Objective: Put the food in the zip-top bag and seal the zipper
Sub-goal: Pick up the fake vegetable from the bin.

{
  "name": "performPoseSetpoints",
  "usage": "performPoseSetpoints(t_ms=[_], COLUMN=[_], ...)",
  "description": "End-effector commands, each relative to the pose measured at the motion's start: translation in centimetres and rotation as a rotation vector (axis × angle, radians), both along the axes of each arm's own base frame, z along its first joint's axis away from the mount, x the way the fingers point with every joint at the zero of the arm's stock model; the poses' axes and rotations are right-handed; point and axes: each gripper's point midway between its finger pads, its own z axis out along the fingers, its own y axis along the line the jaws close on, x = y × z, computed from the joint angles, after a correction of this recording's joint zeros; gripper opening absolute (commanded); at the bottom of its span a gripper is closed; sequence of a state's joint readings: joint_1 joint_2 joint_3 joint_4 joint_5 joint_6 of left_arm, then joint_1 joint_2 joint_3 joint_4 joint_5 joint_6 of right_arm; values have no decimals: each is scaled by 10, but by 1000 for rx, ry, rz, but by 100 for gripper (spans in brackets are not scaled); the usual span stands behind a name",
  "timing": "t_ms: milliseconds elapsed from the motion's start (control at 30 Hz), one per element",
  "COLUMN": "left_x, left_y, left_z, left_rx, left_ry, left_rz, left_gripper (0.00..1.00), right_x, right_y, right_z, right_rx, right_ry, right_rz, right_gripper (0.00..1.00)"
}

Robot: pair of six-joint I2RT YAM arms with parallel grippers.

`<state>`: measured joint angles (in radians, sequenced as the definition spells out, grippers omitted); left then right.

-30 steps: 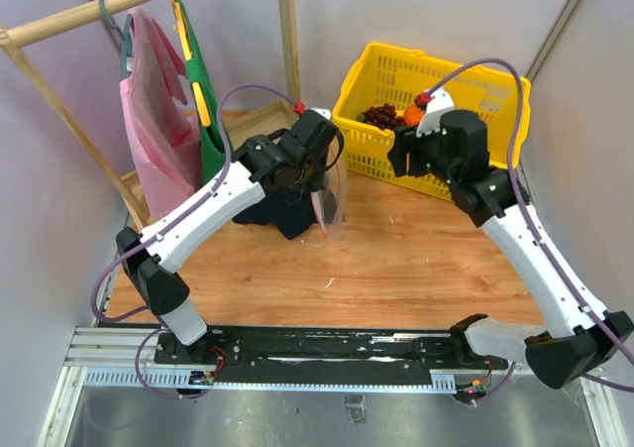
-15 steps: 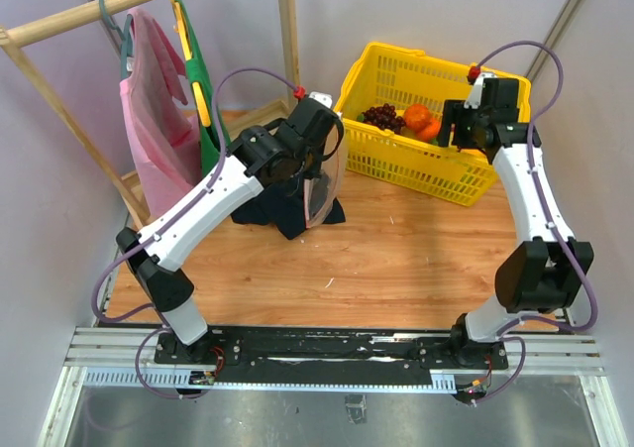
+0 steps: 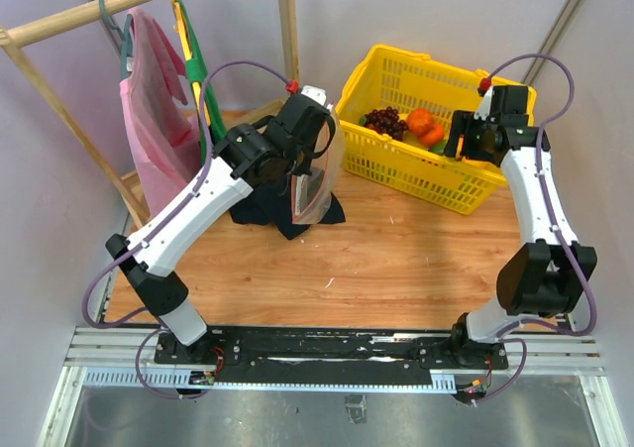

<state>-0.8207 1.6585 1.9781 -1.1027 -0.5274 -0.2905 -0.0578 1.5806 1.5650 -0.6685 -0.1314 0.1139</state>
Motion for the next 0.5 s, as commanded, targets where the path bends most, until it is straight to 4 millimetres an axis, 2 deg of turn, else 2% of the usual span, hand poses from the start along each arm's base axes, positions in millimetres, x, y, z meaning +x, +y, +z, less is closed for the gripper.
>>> performPoseSetpoints(t_ms=[0,100,233,333,467], left_x=[-15,-23,-29,-32,-36], left_y=[-1,-10,-15,-16,-20], left_z=[17,10,4,-6,-19], left_rx=[-48,-74,-76,-67,-59], left_ry=[-16,20,41,65,98], left_rz=[-69,-122,-136,-138,-150], left_gripper=[0,0,0,0,0], right_x=[-77,-95,-105,-106,-97], right_y=[3,7,17,22,28], right_z=[-41,-38,-27,-17,-5], right_rx=[18,32,49,55,75], right_ry=[267,272,230,201,143], right_rz=[4,13,50,75,109], right_gripper=[73,73,73,74,78])
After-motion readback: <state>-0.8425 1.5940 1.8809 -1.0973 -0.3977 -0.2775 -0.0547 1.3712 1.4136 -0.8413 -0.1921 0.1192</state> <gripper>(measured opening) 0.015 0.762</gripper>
